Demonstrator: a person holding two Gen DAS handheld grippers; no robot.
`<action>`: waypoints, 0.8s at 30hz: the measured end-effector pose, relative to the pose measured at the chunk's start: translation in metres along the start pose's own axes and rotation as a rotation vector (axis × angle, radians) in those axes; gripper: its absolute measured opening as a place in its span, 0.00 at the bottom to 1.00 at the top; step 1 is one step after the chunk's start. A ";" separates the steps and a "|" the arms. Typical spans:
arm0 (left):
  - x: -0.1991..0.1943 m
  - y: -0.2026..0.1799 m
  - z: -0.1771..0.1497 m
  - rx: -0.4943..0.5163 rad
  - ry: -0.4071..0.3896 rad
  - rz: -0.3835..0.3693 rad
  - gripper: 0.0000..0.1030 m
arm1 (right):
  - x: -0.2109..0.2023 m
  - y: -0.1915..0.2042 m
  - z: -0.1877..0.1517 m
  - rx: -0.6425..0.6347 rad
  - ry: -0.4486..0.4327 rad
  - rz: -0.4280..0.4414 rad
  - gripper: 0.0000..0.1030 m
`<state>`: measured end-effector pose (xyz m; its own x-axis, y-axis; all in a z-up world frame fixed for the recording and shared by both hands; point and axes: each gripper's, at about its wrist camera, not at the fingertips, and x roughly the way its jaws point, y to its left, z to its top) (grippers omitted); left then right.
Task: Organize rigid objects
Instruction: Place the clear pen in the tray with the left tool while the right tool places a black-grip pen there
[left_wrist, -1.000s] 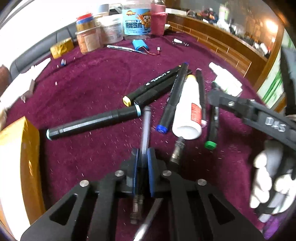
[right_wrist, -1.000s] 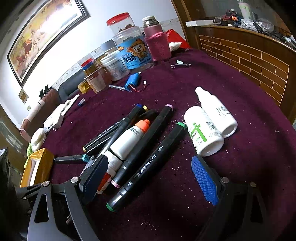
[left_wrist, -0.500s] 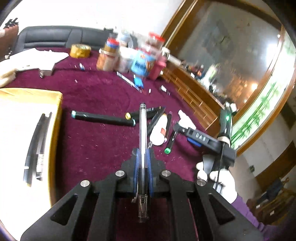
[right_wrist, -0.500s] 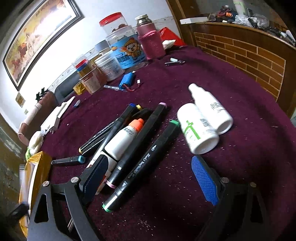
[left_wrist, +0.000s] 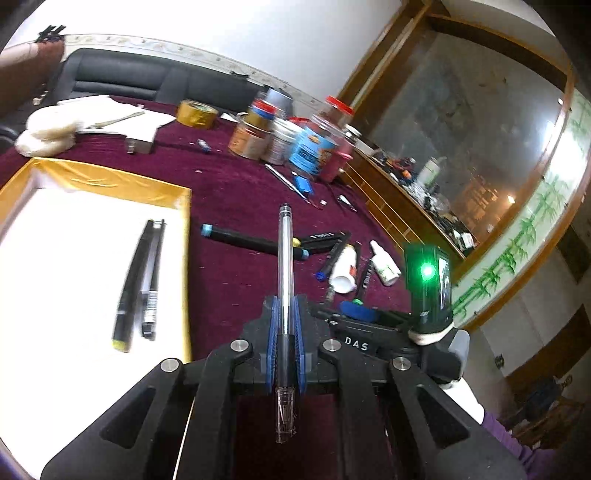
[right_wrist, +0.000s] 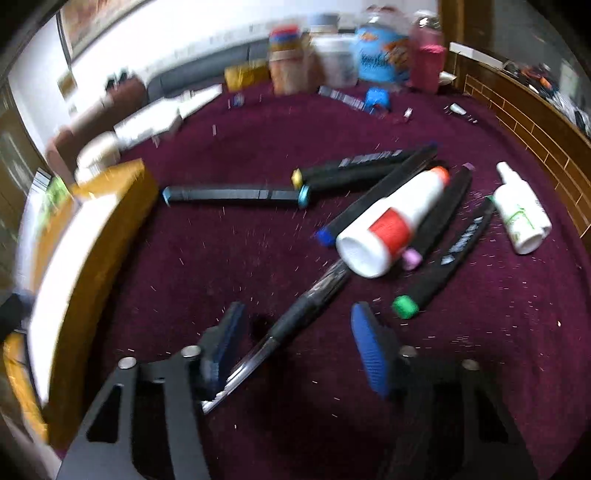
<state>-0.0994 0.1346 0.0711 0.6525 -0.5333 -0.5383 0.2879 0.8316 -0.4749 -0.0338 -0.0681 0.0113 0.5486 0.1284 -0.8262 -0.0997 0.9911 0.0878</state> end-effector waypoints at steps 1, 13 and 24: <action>-0.003 0.004 0.000 -0.004 -0.004 0.007 0.06 | 0.001 0.006 -0.002 -0.032 -0.008 -0.039 0.44; -0.037 0.067 0.000 -0.117 -0.055 0.111 0.06 | -0.018 -0.021 -0.009 0.147 0.011 0.337 0.10; -0.038 0.122 0.024 -0.129 -0.002 0.253 0.06 | -0.022 0.059 0.045 0.187 0.104 0.704 0.11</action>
<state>-0.0717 0.2601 0.0503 0.6938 -0.3105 -0.6498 0.0242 0.9118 -0.4099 -0.0147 -0.0105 0.0598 0.3244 0.7416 -0.5872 -0.2504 0.6659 0.7027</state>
